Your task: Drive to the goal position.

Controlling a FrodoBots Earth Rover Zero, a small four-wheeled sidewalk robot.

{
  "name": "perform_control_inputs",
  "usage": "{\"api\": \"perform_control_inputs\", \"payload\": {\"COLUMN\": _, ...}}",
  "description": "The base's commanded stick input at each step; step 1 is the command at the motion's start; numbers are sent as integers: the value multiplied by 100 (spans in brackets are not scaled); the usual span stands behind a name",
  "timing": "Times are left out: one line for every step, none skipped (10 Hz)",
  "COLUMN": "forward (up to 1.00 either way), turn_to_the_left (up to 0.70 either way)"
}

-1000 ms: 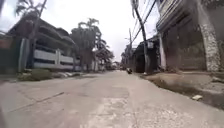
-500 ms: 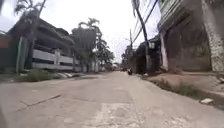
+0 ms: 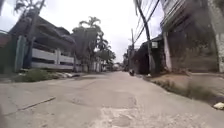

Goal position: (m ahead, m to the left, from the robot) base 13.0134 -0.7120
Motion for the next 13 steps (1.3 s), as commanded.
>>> {"api": "perform_control_inputs", "payload": {"forward": 50, "turn_to_the_left": 1}}
{"api": "perform_control_inputs", "payload": {"forward": 50, "turn_to_the_left": 1}}
{"api": "perform_control_inputs", "payload": {"forward": 50, "turn_to_the_left": 1}}
{"api": "perform_control_inputs", "payload": {"forward": 50, "turn_to_the_left": -36}}
{"api": "perform_control_inputs", "payload": {"forward": 50, "turn_to_the_left": -49}}
{"api": "perform_control_inputs", "payload": {"forward": 50, "turn_to_the_left": -49}}
{"api": "perform_control_inputs", "payload": {"forward": 50, "turn_to_the_left": -49}}
{"api": "perform_control_inputs", "payload": {"forward": 50, "turn_to_the_left": -49}}
{"api": "perform_control_inputs", "payload": {"forward": 50, "turn_to_the_left": -49}}
{"api": "perform_control_inputs", "payload": {"forward": 50, "turn_to_the_left": -49}}
{"api": "perform_control_inputs", "payload": {"forward": 50, "turn_to_the_left": -49}}
{"api": "perform_control_inputs", "payload": {"forward": 50, "turn_to_the_left": -49}}
{"api": "perform_control_inputs", "payload": {"forward": 50, "turn_to_the_left": 1}}
